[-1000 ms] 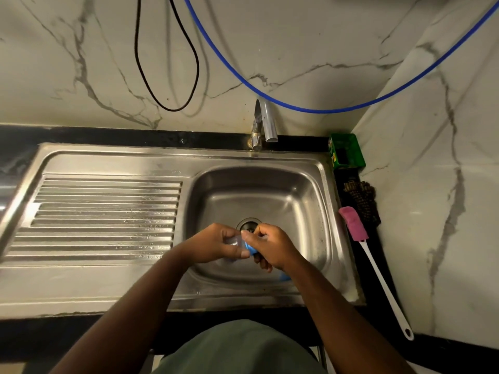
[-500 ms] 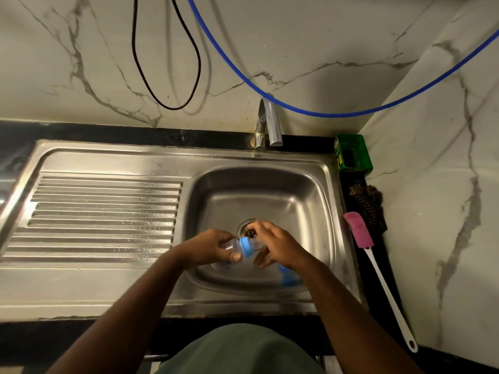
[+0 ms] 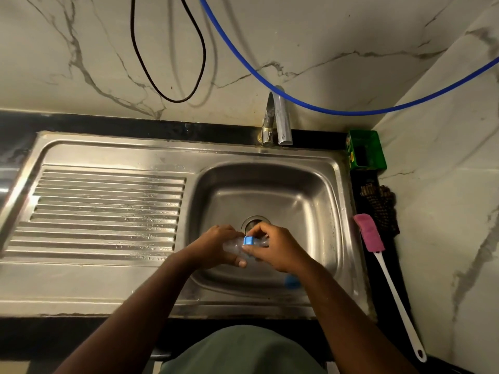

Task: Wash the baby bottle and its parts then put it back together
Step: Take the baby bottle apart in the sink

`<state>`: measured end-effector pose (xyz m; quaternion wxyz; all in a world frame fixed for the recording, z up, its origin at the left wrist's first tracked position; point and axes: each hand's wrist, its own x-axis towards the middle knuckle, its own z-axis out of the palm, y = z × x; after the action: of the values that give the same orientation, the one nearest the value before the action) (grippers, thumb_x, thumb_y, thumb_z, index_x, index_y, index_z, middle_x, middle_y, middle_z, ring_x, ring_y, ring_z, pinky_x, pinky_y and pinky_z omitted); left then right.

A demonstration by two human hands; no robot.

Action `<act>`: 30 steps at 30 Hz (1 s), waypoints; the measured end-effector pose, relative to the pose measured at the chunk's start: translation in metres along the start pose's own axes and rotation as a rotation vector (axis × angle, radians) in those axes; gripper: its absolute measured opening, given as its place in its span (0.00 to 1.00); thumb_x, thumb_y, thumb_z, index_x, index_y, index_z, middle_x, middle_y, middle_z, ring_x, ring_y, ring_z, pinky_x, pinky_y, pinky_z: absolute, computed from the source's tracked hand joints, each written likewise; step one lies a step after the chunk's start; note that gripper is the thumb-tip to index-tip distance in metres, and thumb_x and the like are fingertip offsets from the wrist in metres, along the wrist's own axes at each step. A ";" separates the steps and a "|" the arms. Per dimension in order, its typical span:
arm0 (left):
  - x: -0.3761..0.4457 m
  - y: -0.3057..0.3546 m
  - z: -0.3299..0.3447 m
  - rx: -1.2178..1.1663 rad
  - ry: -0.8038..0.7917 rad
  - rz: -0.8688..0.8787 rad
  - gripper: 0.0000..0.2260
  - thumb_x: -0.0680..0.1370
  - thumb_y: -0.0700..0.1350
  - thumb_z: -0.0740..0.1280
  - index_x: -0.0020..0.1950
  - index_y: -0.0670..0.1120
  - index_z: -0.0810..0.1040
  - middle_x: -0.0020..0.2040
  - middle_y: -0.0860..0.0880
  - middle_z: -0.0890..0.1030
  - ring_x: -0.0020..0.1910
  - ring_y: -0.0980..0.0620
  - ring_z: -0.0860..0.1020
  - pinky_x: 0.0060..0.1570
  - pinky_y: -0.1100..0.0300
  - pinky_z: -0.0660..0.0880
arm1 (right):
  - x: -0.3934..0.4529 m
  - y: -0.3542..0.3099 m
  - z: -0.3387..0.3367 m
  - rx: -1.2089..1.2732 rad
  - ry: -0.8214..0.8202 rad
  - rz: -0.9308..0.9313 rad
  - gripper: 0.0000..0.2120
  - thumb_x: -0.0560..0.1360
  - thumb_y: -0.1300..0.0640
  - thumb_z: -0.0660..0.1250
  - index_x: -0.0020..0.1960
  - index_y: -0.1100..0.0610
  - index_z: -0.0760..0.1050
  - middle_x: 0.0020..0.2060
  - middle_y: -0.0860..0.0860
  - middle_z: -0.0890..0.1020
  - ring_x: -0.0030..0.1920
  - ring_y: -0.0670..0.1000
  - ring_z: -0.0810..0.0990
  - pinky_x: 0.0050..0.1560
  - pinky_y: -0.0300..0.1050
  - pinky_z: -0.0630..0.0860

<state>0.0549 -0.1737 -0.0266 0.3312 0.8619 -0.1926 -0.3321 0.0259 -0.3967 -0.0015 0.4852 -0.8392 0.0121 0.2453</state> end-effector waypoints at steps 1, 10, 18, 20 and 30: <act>0.001 0.001 -0.001 -0.011 0.016 -0.002 0.33 0.67 0.64 0.80 0.68 0.52 0.80 0.59 0.52 0.79 0.57 0.52 0.77 0.59 0.51 0.78 | 0.001 0.004 -0.001 -0.013 0.016 -0.078 0.16 0.72 0.49 0.80 0.56 0.48 0.80 0.51 0.45 0.83 0.50 0.45 0.84 0.51 0.41 0.83; 0.011 -0.011 0.006 0.004 0.063 -0.035 0.34 0.67 0.58 0.83 0.70 0.52 0.78 0.62 0.54 0.78 0.59 0.54 0.78 0.60 0.54 0.78 | 0.009 0.008 0.010 -0.049 0.104 -0.157 0.20 0.72 0.51 0.79 0.62 0.49 0.80 0.57 0.46 0.82 0.56 0.44 0.82 0.58 0.40 0.80; 0.027 -0.027 0.032 0.167 0.112 -0.215 0.33 0.72 0.52 0.81 0.74 0.53 0.73 0.66 0.48 0.72 0.63 0.46 0.74 0.61 0.54 0.73 | 0.018 0.021 0.007 0.043 0.162 -0.021 0.20 0.73 0.52 0.79 0.62 0.52 0.79 0.56 0.44 0.82 0.55 0.42 0.81 0.55 0.30 0.77; 0.033 -0.028 0.038 0.143 0.120 -0.274 0.29 0.74 0.44 0.77 0.73 0.49 0.71 0.69 0.46 0.73 0.63 0.43 0.77 0.60 0.52 0.76 | 0.021 0.026 0.011 0.062 0.162 0.041 0.21 0.72 0.52 0.80 0.63 0.51 0.79 0.57 0.45 0.83 0.56 0.46 0.82 0.59 0.37 0.80; 0.040 -0.041 0.060 0.381 0.049 -0.492 0.19 0.84 0.45 0.66 0.73 0.46 0.67 0.70 0.40 0.71 0.65 0.39 0.78 0.61 0.47 0.78 | 0.022 0.038 0.020 0.117 0.122 0.145 0.23 0.72 0.49 0.80 0.65 0.50 0.78 0.57 0.46 0.80 0.57 0.52 0.82 0.55 0.53 0.85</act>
<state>0.0455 -0.1932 -0.1067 0.0777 0.9370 -0.0288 -0.3394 0.0273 -0.3957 -0.0495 0.5129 -0.8196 0.1168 0.2270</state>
